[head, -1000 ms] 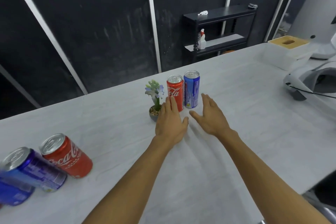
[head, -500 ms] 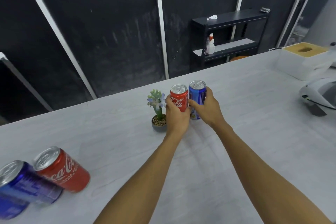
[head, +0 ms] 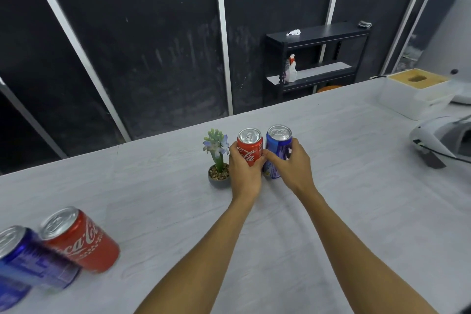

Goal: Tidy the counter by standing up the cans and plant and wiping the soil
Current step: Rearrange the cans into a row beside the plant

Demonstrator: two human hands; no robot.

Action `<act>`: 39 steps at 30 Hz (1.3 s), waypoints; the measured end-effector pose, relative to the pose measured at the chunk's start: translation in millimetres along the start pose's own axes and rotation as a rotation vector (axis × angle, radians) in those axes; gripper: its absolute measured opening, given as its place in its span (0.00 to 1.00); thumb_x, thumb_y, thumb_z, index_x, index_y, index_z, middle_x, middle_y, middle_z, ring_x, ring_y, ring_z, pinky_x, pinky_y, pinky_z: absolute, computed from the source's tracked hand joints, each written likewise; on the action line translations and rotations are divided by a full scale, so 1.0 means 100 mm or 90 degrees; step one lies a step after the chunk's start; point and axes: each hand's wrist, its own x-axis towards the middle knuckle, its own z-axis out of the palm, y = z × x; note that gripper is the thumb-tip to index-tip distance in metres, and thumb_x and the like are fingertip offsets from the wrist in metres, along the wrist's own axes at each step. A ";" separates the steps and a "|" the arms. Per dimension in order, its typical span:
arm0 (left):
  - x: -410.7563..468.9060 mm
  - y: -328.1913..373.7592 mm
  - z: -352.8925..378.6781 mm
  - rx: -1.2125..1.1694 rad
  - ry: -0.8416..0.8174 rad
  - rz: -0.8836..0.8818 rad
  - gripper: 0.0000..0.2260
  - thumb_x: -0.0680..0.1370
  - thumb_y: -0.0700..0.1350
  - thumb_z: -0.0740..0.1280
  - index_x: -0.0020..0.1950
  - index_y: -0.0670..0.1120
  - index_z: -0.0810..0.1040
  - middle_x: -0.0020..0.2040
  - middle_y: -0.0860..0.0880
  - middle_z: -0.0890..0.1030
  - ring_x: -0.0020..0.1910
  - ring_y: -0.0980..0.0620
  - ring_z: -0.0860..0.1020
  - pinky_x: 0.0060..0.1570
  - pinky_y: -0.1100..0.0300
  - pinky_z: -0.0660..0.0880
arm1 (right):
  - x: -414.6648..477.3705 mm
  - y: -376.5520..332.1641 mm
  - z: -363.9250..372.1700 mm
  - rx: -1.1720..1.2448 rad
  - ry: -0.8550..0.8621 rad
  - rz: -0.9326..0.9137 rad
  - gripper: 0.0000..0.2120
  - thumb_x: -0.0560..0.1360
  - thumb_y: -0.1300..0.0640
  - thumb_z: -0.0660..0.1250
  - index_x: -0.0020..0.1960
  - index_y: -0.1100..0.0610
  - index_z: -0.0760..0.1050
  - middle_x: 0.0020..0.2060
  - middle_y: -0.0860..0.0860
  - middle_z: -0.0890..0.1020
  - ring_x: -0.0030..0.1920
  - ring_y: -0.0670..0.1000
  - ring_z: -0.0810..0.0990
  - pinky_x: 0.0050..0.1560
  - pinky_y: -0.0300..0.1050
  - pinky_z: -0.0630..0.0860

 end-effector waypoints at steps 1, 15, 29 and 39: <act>-0.04 -0.01 -0.01 -0.004 -0.005 0.003 0.32 0.74 0.46 0.72 0.74 0.48 0.60 0.69 0.48 0.70 0.62 0.57 0.69 0.52 0.69 0.67 | -0.06 -0.01 -0.03 0.013 0.008 -0.004 0.29 0.71 0.49 0.73 0.67 0.55 0.68 0.60 0.51 0.76 0.57 0.46 0.73 0.54 0.37 0.72; -0.63 -0.22 -0.65 -0.012 0.027 0.051 0.34 0.71 0.49 0.75 0.74 0.51 0.62 0.70 0.51 0.71 0.67 0.52 0.70 0.62 0.55 0.73 | -0.85 -0.28 0.00 0.013 -0.014 -0.053 0.29 0.69 0.48 0.75 0.65 0.56 0.71 0.58 0.51 0.79 0.54 0.47 0.76 0.49 0.33 0.73; -0.95 -0.45 -1.95 0.001 0.162 0.043 0.34 0.73 0.47 0.74 0.75 0.51 0.60 0.71 0.51 0.69 0.69 0.53 0.69 0.59 0.62 0.67 | -1.51 -0.80 0.79 0.025 -0.116 -0.108 0.29 0.67 0.45 0.75 0.64 0.54 0.72 0.57 0.50 0.80 0.53 0.46 0.77 0.47 0.29 0.72; -0.99 -0.59 -2.28 0.003 0.187 0.033 0.34 0.72 0.50 0.74 0.74 0.51 0.61 0.70 0.51 0.70 0.68 0.53 0.70 0.60 0.60 0.70 | -1.69 -0.95 1.21 -0.005 -0.160 -0.101 0.29 0.67 0.45 0.75 0.63 0.56 0.72 0.57 0.51 0.80 0.52 0.46 0.76 0.46 0.34 0.73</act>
